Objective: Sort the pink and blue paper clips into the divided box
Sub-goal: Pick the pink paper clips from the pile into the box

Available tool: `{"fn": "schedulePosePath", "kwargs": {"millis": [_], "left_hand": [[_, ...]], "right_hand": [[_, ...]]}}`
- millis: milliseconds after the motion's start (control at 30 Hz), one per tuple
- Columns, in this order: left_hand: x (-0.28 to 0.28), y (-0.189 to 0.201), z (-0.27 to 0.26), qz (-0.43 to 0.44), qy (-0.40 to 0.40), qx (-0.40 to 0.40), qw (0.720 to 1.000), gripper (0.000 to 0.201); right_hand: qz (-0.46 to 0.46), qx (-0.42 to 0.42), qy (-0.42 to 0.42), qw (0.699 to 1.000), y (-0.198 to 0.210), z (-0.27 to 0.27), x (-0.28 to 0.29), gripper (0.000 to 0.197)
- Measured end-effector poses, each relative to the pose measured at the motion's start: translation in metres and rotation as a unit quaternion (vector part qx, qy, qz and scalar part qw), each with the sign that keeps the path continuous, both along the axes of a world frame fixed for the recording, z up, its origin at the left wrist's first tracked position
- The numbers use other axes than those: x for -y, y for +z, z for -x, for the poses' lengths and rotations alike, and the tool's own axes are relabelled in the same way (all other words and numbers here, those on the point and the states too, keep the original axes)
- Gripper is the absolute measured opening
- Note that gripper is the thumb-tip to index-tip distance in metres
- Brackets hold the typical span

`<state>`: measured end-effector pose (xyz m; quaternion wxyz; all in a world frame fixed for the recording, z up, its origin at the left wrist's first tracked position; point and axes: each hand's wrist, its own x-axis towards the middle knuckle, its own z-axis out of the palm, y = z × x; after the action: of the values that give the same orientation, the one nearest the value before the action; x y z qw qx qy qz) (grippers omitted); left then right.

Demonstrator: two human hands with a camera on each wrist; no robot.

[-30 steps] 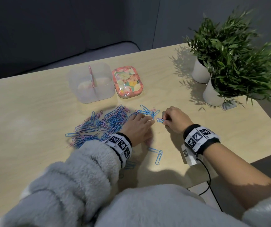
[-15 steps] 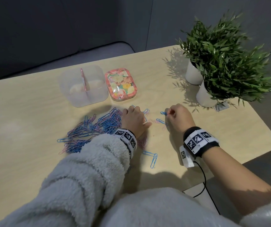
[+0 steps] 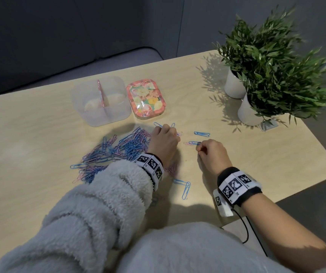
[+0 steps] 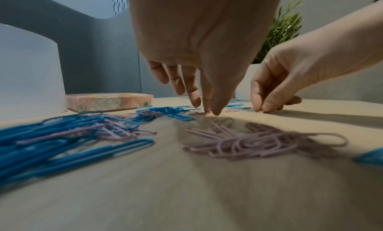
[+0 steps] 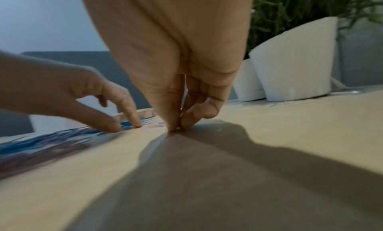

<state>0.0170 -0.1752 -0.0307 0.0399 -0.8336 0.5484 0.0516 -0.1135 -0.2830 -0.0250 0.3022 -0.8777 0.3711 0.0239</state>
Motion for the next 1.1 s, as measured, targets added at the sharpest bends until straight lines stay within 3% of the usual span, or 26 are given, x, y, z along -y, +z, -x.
{"fn": "schedulePosePath", "kwargs": {"millis": [100, 167, 233, 333, 400, 467, 533, 600, 733, 900, 1033, 1100], "left_hand": [[-0.011, 0.000, 0.004, -0.016, -0.038, 0.026, 0.999, 0.020], [-0.022, -0.005, 0.008, 0.009, -0.061, 0.043, 0.997, 0.022], [-0.034, -0.006, 0.010, 0.023, -0.070, 0.027, 0.997, 0.027], [-0.046, -0.007, 0.009, 0.030, -0.072, -0.030, 0.997, 0.020], [-0.053, -0.006, 0.009, 0.015, -0.077, -0.042, 0.996, 0.033], [-0.063, -0.003, 0.010, 0.024, -0.082, -0.067, 0.994, 0.041], [-0.069, -0.002, 0.008, 0.038, -0.073, -0.109, 0.991, 0.049], [-0.070, 0.003, 0.002, 0.033, -0.031, -0.122, 0.992, 0.047], [-0.065, 0.004, -0.012, 0.026, 0.025, -0.092, 0.995, 0.037], [-0.060, 0.000, -0.009, -0.014, -0.012, -0.068, 0.998, 0.037], [-0.057, -0.003, -0.001, 0.026, -0.057, -0.084, 0.994, 0.035], [-0.057, 0.001, -0.004, 0.039, -0.022, -0.107, 0.993, 0.043]], "right_hand": [[-0.007, -0.003, 0.108, 0.994, -0.001, -0.001, -0.016, 0.017], [-0.002, 0.032, 0.129, 0.991, -0.001, -0.006, -0.019, 0.017], [0.051, 0.045, 0.114, 0.991, -0.004, -0.015, -0.012, 0.020], [0.154, -0.004, 0.153, 0.976, -0.005, -0.021, -0.011, 0.017], [0.190, -0.032, 0.200, 0.961, -0.006, -0.018, -0.020, 0.012], [0.169, -0.010, 0.237, 0.957, -0.008, -0.013, -0.029, 0.019], [0.110, 0.026, 0.224, 0.968, -0.002, -0.017, -0.029, 0.023], [0.108, 0.050, 0.164, 0.979, 0.001, -0.032, -0.020, 0.025], [0.132, -0.003, 0.150, 0.980, -0.006, -0.058, -0.004, 0.029], [0.156, -0.015, 0.179, 0.971, -0.011, -0.039, -0.014, 0.026], [0.101, -0.015, 0.237, 0.966, -0.002, -0.018, -0.026, 0.029], [0.063, 0.014, 0.197, 0.978, 0.003, -0.024, -0.023, 0.028]]}}
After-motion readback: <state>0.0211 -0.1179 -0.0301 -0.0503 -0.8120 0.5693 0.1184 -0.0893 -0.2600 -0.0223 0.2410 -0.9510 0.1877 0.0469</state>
